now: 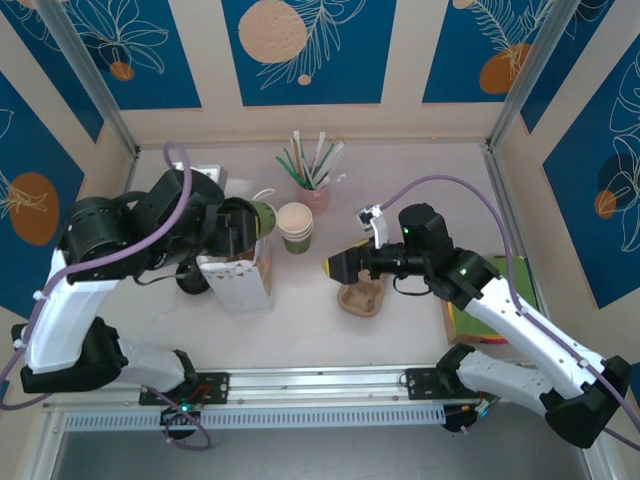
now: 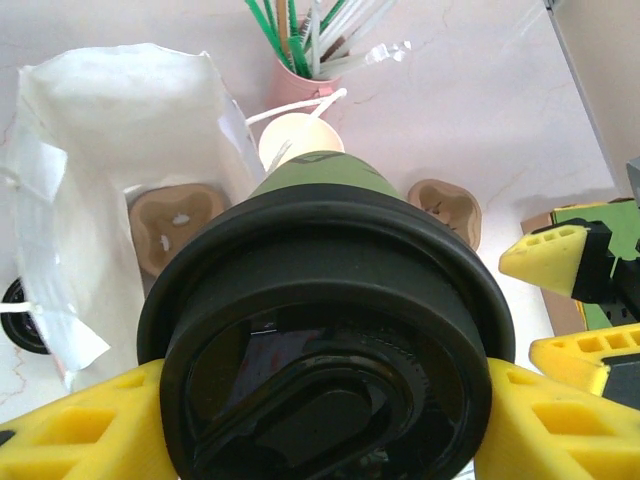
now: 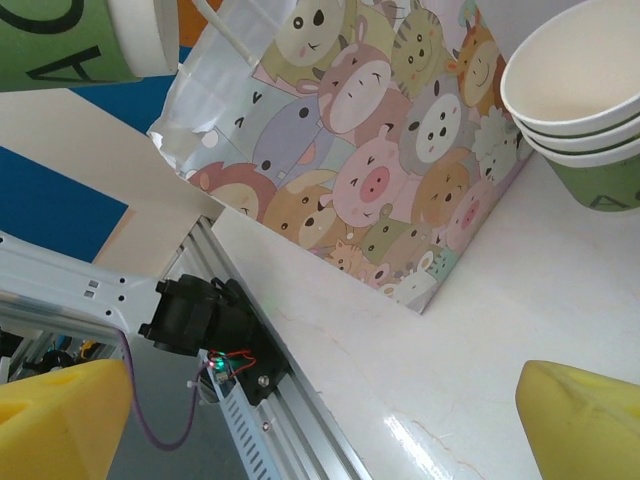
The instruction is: Pack the takeout coffee
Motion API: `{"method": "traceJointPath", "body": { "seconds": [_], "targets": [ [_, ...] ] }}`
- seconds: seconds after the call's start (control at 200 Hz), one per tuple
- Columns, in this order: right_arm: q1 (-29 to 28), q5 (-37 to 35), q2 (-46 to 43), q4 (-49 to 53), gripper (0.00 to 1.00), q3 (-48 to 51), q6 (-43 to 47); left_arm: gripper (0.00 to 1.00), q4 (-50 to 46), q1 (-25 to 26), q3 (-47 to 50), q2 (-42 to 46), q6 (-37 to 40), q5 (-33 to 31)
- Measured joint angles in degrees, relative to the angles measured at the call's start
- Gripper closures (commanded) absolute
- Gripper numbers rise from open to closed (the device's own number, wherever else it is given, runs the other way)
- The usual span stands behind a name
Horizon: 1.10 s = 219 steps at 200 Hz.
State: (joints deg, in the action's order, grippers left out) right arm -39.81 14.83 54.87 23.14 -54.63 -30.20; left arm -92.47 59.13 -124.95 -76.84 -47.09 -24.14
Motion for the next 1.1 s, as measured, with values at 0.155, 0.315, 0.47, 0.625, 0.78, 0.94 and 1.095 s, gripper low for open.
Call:
{"method": "traceJointPath", "body": {
  "seconds": [0.155,0.315,0.47,0.625,0.78,0.94,1.095],
  "targets": [
    [-1.0,-0.7,1.2,0.0,0.01,-0.7,0.2,0.41,0.0,0.0,1.7,2.9,-1.1,-1.0],
    [-1.9,-1.3,2.8,0.0,0.01,-1.4,0.2,0.41,0.0,0.0,2.3,4.8,-2.5,-2.1],
    [-2.4,-1.6,3.9,0.0,0.01,-1.6,0.4,0.41,0.0,0.0,2.4,5.5,-3.3,-2.9],
    [-2.6,-2.0,4.5,0.0,0.01,-1.6,0.6,0.41,0.0,-0.3,4.4,5.5,-3.9,-3.5],
    [-2.6,-2.6,4.5,0.0,0.01,-1.6,1.0,0.42,0.0,-1.0,7.2,5.5,-4.7,-3.9],
    [-2.6,-2.8,4.5,0.0,0.01,-1.6,1.5,0.42,0.0,-3.4,8.7,5.1,-4.7,-4.1],
    [-2.6,-2.8,4.6,0.0,0.01,-1.6,1.7,0.42,0.0,-7.2,10.3,3.8,-4.3,-3.8]
  ]
}}
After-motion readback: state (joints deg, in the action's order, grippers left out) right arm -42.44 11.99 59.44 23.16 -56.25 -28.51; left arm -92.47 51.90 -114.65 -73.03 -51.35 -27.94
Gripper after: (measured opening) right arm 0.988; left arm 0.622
